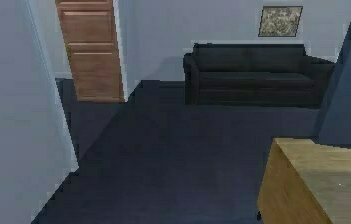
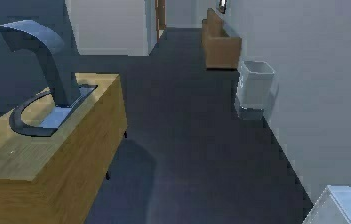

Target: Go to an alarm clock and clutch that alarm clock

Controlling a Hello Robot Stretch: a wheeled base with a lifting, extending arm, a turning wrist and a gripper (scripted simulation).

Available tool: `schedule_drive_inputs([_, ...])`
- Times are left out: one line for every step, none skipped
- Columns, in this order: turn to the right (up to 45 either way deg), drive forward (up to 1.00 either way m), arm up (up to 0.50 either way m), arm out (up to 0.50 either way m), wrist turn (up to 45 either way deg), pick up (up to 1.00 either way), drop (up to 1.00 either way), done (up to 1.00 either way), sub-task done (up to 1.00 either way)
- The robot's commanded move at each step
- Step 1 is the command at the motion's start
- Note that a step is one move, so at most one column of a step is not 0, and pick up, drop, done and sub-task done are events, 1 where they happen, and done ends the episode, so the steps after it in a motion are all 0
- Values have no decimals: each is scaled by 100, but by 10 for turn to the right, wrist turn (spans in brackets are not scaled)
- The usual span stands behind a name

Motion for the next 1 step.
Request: schedule_drive_inputs([30, 0, 0, 0, 0, 0, 0, 0, 0])
